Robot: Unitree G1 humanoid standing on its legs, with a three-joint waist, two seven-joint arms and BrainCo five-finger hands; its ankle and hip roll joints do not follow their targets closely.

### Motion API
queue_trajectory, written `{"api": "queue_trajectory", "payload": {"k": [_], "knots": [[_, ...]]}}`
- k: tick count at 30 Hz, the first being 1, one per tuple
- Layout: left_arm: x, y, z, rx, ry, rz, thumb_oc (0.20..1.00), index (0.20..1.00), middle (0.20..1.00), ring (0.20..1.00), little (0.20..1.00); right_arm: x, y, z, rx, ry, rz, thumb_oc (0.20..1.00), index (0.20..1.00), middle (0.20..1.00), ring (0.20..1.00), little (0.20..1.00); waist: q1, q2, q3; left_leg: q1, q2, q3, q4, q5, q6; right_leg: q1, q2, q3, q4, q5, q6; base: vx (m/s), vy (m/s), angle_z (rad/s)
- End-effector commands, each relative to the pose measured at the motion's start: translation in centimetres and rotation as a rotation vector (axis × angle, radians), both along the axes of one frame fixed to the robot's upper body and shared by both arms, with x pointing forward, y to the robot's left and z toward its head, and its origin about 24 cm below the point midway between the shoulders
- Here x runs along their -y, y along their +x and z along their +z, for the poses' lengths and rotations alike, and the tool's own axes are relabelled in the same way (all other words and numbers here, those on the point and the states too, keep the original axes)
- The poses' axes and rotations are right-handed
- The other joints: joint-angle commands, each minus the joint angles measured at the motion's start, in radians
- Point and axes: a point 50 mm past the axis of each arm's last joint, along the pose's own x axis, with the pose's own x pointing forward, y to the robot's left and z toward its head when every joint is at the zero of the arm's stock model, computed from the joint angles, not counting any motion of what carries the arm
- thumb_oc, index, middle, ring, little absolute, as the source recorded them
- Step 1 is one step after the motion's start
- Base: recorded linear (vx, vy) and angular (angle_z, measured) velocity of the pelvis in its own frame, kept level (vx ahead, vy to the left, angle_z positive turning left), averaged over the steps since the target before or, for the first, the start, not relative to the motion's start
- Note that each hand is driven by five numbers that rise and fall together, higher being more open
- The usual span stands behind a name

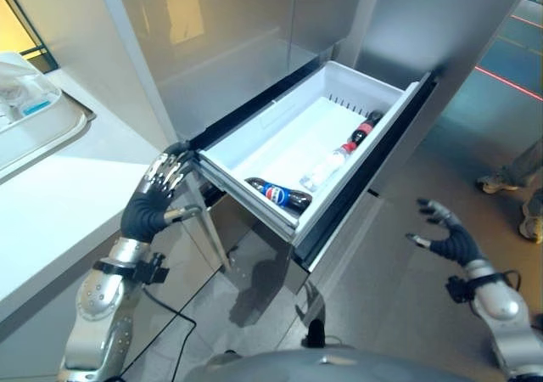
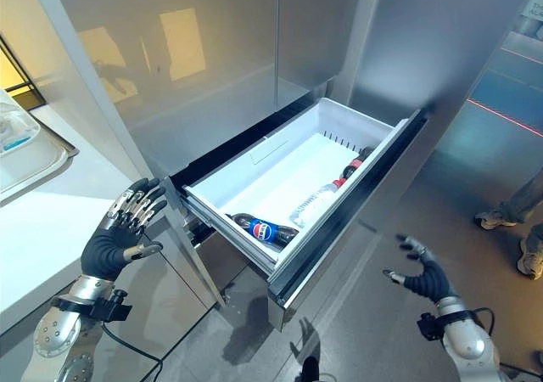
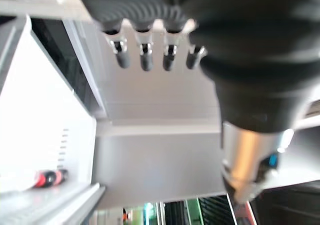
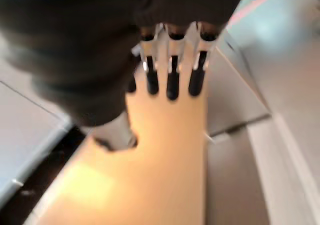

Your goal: Take the drinks into the refrigerator

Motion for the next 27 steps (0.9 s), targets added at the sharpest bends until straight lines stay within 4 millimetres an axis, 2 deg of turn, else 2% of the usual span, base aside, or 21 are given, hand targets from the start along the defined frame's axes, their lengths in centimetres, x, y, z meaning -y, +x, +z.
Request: {"api": "queue_trajectory", "payload": {"k": [1,4,5,10,14,16,21,27], "knots": [[1.1,0.6,2.2,0.149,0.022,-0.051,1.000,1.000,1.000,1.000,1.000,-0.9,3.8,2.0,0.094,-0.058,0.102,0.200,0.200,0.200,0.200,0.200,0.023,0.007,0.003,0.005,-0.050,-0.037,0.013,-0.069,0.083,0.048,-0.005,-0.010,0.137,-0.142,0.050,0.00,0.000,0.00],[1.4,0.8,2.2,0.150,0.015,-0.071,1.000,1.000,1.000,1.000,1.000,-2.0,4.9,1.5,0.070,-0.082,0.161,0.200,0.200,0.200,0.200,0.200,0.032,0.009,0.005,0.009,-0.049,-0.036,0.015,-0.071,0.081,0.055,-0.005,-0.011,0.137,-0.145,0.049,0.00,0.000,0.00],[1.9,1.0,2.1,0.147,-0.004,-0.094,1.000,1.000,1.000,1.000,1.000,-2.9,5.7,1.1,0.061,-0.061,0.185,0.200,0.200,0.200,0.200,0.200,0.043,0.010,0.004,0.012,-0.048,-0.038,0.016,-0.070,0.079,0.060,-0.005,-0.016,0.137,-0.146,0.048,0.00,0.000,0.00],[2.7,1.4,2.0,0.140,-0.017,-0.137,1.000,1.000,1.000,1.000,1.000,-5.1,7.6,1.6,0.068,-0.079,0.291,0.200,0.200,0.200,0.200,0.200,0.069,0.010,0.008,0.010,-0.044,-0.045,0.038,-0.077,0.074,0.071,-0.005,-0.035,0.145,-0.156,0.044,0.00,-0.025,0.03],[3.1,1.4,2.3,0.144,-0.023,-0.172,1.000,1.000,1.000,1.000,1.000,-5.7,8.9,1.9,0.054,-0.149,0.357,0.200,0.200,0.200,0.200,0.200,0.094,0.004,0.015,-0.010,-0.041,-0.061,0.074,-0.087,0.068,0.077,-0.008,-0.061,0.160,-0.169,0.038,0.00,-0.043,0.17],[3.0,1.4,2.5,0.150,-0.018,-0.176,1.000,1.000,1.000,1.000,1.000,-5.9,9.5,2.8,0.075,-0.179,0.389,0.200,0.200,0.200,0.200,0.200,0.104,0.001,0.020,-0.019,-0.039,-0.069,0.085,-0.089,0.064,0.082,-0.009,-0.076,0.163,-0.174,0.035,0.01,-0.043,0.29],[3.2,1.1,2.4,0.138,-0.035,-0.192,1.000,1.000,1.000,1.000,1.000,-6.4,10.4,2.8,0.055,-0.239,0.436,0.200,0.200,0.200,0.200,0.200,0.135,-0.005,0.022,-0.021,-0.035,-0.097,0.073,-0.078,0.057,0.093,-0.012,-0.119,0.174,-0.184,0.031,0.03,-0.038,0.27],[3.4,0.9,2.4,0.131,-0.044,-0.217,1.000,1.000,1.000,1.000,1.000,-8.1,12.8,4.7,0.108,-0.301,0.499,0.200,0.200,0.200,0.200,0.200,0.181,-0.003,0.031,-0.036,-0.035,-0.144,0.063,-0.062,0.050,0.101,-0.020,-0.175,0.177,-0.191,0.026,0.01,-0.030,0.29]]}}
